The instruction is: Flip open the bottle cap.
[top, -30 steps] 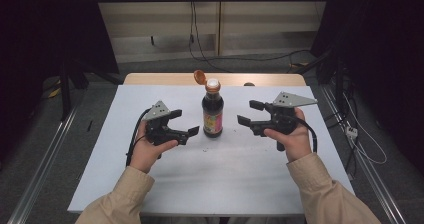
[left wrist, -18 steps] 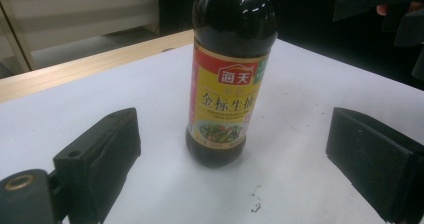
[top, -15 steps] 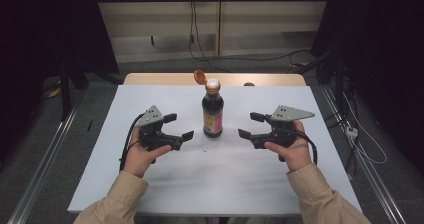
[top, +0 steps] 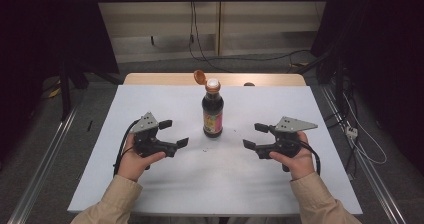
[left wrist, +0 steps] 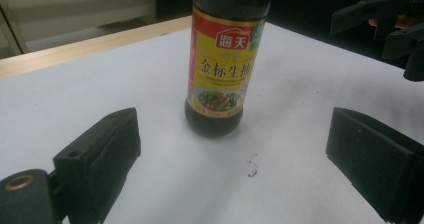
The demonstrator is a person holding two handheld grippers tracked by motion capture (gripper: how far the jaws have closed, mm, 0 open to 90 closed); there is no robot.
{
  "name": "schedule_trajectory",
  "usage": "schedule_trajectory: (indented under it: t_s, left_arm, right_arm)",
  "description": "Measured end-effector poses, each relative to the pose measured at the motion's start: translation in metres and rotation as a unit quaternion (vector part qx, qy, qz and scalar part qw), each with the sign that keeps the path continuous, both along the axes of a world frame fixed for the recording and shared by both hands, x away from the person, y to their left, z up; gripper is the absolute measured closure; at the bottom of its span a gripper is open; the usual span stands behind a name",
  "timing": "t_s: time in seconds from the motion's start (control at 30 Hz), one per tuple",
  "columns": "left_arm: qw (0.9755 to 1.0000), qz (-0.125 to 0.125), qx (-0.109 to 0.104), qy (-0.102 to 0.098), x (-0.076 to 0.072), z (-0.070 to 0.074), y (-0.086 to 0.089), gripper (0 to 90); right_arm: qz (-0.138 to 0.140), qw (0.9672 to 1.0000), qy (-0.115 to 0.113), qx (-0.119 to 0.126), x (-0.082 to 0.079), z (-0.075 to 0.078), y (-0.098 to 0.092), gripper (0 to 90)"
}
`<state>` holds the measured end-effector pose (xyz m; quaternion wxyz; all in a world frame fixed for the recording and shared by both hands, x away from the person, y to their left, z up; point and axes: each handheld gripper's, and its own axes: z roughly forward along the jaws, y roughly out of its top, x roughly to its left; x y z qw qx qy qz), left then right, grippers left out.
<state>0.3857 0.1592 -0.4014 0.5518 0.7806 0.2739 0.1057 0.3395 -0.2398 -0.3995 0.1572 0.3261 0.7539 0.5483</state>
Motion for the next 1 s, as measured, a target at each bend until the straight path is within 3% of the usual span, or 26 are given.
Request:
schedule_trajectory:
  t_s: [0.23,0.6,1.0]
  left_arm:
    - [1.0000,-0.005,0.005,-0.001,-0.004,-0.002,0.004,7.1]
    - [0.9998,0.009,0.011,0.010,-0.008,-0.011,0.017,7.1]
    - [0.9998,0.013,0.013,0.004,-0.012,-0.010,0.030,6.8]
  right_arm:
    - [-0.003,1.0000,0.004,-0.002,-0.006,-0.009,-0.005,22.9]
    - [-0.009,0.9999,0.010,0.001,-0.016,-0.019,-0.018,21.9]
    - [-0.024,0.9997,0.010,-0.004,-0.022,-0.028,-0.027,20.6]
